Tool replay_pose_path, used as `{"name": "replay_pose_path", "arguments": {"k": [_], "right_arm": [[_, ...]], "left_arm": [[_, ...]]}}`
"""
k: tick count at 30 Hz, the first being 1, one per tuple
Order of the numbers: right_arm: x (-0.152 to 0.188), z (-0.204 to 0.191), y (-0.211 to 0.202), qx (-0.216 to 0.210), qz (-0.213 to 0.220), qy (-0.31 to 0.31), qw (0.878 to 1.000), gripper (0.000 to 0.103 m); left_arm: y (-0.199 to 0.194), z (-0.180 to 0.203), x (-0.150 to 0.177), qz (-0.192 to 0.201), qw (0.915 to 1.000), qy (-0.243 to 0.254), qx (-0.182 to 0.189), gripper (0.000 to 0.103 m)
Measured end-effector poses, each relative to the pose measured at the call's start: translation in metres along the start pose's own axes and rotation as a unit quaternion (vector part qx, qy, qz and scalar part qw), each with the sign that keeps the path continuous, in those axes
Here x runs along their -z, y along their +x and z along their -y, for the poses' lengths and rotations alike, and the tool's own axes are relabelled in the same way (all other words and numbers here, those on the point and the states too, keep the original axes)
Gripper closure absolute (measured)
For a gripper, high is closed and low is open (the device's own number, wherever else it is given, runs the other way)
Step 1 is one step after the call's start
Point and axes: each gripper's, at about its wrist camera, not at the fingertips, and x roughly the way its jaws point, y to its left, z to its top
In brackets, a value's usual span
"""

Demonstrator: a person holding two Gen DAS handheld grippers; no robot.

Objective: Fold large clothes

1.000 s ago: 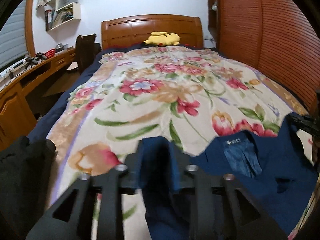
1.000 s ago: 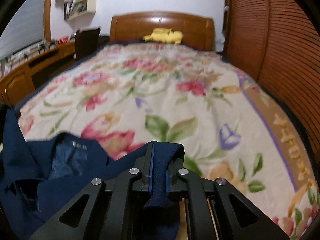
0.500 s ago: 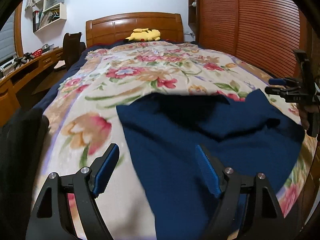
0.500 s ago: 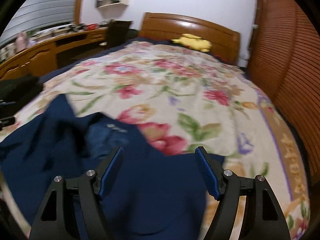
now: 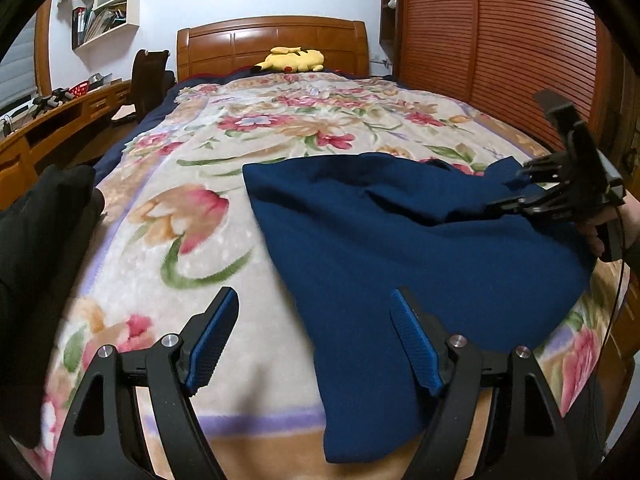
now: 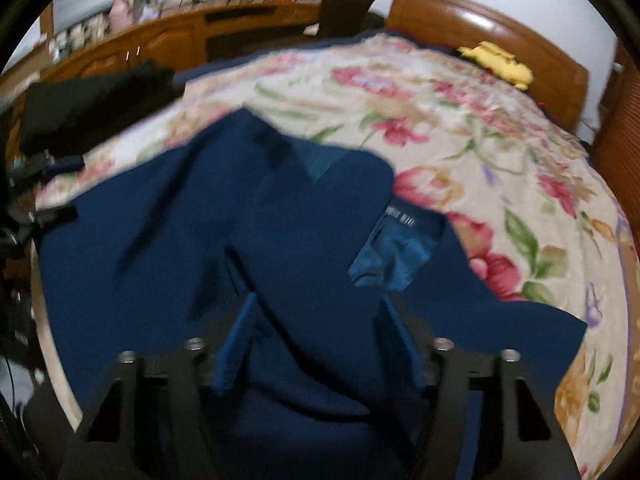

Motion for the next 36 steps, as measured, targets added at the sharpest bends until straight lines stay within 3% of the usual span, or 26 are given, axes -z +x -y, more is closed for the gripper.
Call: {"name": "replay_pose_path", "arguments": {"k": [1, 3, 8, 14, 17, 20, 23, 25, 27, 32, 36], "right_arm": [[-0.001, -0.001, 0.006, 0.002, -0.013, -0.011, 1.0, 0.079], [-0.009, -0.003, 0.017, 0.017, -0.026, -0.033, 0.999, 0.095], [-0.04, 0.011, 0.026, 0.079, 0.008, -0.03, 0.996, 0.098], [-0.086, 0.014, 0.032, 0.169, 0.08, -0.028, 0.982, 0.099], [-0.098, 0.01, 0.05, 0.202, 0.071, -0.046, 0.976, 0.099], [-0.099, 0.011, 0.069, 0.194, 0.047, -0.032, 0.979, 0.098], [-0.098, 0.021, 0.062, 0.139, 0.041, 0.008, 0.989, 0.084], [-0.097, 0.034, 0.043, 0.138, 0.066, 0.025, 0.988, 0.052], [-0.092, 0.05, 0.025, 0.134, 0.087, 0.047, 0.986, 0.031], [-0.057, 0.097, -0.002, 0.164, 0.08, 0.105, 0.978, 0.029], [-0.025, 0.133, 0.016, 0.166, 0.037, 0.149, 0.974, 0.029]], "left_arm": [[0.0, -0.001, 0.0, 0.0, 1.0, 0.0, 0.001, 0.024], [0.0, 0.0, 0.001, 0.002, 1.0, 0.0, 0.002, 0.024], [0.0, 0.002, 0.001, 0.004, 1.0, 0.001, 0.003, 0.024], [-0.003, 0.008, 0.001, 0.007, 1.0, 0.004, -0.002, 0.024], [-0.006, 0.01, 0.0, 0.009, 1.0, 0.0, -0.001, 0.024], [-0.009, 0.013, 0.0, 0.011, 0.9999, -0.003, 0.002, 0.024], [-0.01, 0.018, 0.002, 0.013, 0.9999, 0.0, 0.007, 0.024], [-0.01, 0.022, 0.002, 0.015, 0.9998, 0.002, 0.011, 0.024], [-0.009, 0.026, 0.002, 0.017, 0.9998, 0.004, 0.014, 0.024], [-0.007, 0.032, 0.003, 0.02, 0.9996, 0.006, 0.017, 0.024], [-0.005, 0.032, 0.006, 0.016, 0.9997, 0.0, 0.019, 0.024]]}}
